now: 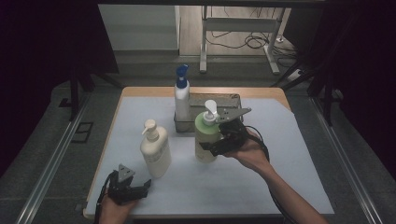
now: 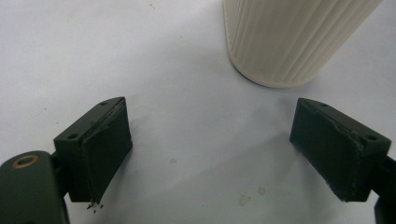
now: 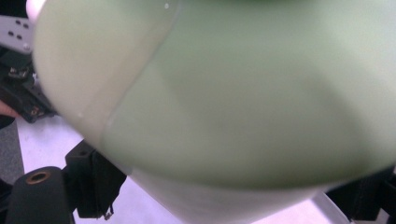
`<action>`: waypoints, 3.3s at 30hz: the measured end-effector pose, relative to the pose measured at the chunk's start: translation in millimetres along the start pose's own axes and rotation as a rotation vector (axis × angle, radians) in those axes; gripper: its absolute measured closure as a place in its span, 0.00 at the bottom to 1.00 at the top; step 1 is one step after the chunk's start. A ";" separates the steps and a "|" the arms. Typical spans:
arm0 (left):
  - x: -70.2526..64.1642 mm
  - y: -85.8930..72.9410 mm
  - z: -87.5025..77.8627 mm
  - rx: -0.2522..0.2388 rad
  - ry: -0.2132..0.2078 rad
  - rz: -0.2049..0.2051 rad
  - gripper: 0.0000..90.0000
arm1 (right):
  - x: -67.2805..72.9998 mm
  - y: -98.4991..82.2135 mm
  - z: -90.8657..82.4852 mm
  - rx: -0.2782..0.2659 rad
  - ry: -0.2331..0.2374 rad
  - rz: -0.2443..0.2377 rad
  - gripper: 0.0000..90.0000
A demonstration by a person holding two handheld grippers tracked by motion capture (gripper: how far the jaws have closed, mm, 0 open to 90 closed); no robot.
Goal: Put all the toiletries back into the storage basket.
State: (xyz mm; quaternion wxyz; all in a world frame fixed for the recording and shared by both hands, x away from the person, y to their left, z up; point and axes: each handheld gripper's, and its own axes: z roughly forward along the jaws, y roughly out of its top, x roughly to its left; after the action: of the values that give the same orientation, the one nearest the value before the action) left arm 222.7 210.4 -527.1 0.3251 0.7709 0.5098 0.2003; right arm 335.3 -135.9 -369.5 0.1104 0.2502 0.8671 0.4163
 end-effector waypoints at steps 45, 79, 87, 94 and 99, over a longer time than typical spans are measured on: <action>0.2 0.1 0.0 0.001 0.000 0.001 0.13 | -59.0 70.1 10.4 -0.054 -0.171 0.070 0.14; 0.1 0.1 -0.2 0.003 -0.002 0.000 0.13 | -96.6 71.4 54.6 -0.031 -0.269 0.118 0.14; 0.1 0.0 -0.2 0.003 -0.002 0.000 0.13 | -97.8 63.0 65.7 -0.012 -0.264 0.121 0.14; 0.1 0.0 -0.2 0.003 -0.001 0.000 0.13 | -99.0 55.4 71.4 -0.001 -0.256 0.131 0.14; 0.1 0.0 -0.2 0.003 -0.002 0.000 0.13 | -101.0 49.8 74.3 0.003 -0.255 0.142 0.14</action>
State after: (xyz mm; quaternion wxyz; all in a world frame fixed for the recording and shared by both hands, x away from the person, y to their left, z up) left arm 222.6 210.5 -526.9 0.3244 0.7715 0.5099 0.1989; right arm 467.9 -113.2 -379.3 0.1895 0.3616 0.8269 0.3867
